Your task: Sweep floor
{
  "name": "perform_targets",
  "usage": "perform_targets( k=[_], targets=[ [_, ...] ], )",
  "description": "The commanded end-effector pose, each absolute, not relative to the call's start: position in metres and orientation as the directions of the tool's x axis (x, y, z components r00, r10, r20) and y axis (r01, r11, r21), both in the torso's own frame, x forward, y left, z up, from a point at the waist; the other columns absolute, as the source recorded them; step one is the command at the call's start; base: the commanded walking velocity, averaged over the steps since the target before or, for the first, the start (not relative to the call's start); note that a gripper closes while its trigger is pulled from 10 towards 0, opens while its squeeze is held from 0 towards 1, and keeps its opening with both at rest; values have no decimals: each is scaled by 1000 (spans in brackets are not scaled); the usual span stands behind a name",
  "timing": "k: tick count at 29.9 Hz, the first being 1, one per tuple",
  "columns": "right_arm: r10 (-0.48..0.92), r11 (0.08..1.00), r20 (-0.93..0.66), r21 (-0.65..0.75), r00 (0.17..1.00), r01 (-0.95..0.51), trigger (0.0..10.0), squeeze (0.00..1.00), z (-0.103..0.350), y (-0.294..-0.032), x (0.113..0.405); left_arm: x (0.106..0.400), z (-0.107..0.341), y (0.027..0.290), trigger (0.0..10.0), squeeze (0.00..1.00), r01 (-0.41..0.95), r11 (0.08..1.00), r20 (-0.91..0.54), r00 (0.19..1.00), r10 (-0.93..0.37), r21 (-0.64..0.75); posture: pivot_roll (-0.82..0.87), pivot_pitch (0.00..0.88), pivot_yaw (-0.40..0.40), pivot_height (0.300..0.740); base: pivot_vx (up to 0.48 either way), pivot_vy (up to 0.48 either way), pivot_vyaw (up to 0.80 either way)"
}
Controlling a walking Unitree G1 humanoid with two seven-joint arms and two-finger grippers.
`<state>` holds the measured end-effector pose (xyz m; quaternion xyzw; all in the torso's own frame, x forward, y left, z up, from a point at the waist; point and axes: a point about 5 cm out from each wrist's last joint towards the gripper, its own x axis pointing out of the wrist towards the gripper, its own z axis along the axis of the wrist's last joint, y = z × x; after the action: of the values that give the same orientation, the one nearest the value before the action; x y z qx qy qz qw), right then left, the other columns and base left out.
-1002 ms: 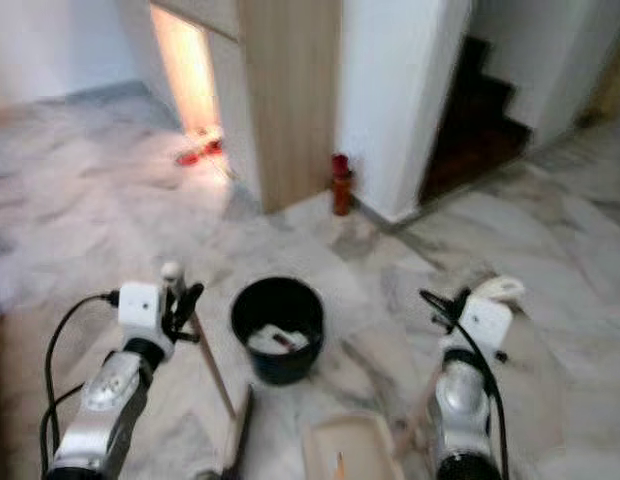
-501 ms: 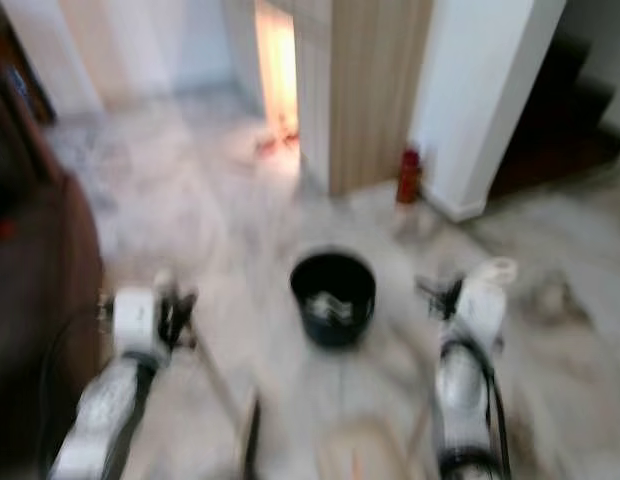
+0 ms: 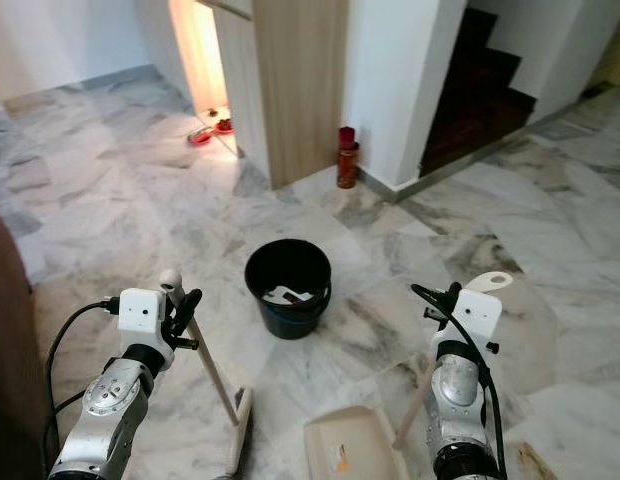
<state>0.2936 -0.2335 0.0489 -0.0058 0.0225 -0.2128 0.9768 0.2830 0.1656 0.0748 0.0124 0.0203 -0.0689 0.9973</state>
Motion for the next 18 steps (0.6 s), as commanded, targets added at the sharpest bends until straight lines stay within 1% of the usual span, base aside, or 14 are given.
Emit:
perform_targets(
  k=[1,6,8,14,16,18],
  targets=[
    [-412,911,-33,-14,910,412,10000,0,51,-232,296,286,82,168,10000,0,136,990,-12,991,-136,48,6,0,9,740,0,0,-788],
    [-413,911,-34,-17,910,413,10000,0,51,-232,296,287,82,167,10000,0,134,988,-13,991,-133,73,5,0,8,740,0,0,-790],
    [-413,911,-33,-18,910,412,10000,0,51,-232,296,288,82,167,10000,0,131,988,-13,991,-130,87,5,0,7,740,0,-332,-788],
    [-408,913,-33,-23,912,408,10000,0,52,-232,296,288,82,168,10000,0,122,989,-10,993,-122,88,5,0,4,740,0,-469,-788],
    [-407,914,-33,-23,913,406,10000,0,52,-232,297,287,82,169,10000,0,119,989,-13,993,-119,89,5,0,4,740,0,-334,-788],
    [-406,914,-35,-21,913,406,10000,0,52,-232,297,287,82,169,10000,0,116,989,-13,993,-115,88,6,0,3,740,0,0,-788]
  ],
)
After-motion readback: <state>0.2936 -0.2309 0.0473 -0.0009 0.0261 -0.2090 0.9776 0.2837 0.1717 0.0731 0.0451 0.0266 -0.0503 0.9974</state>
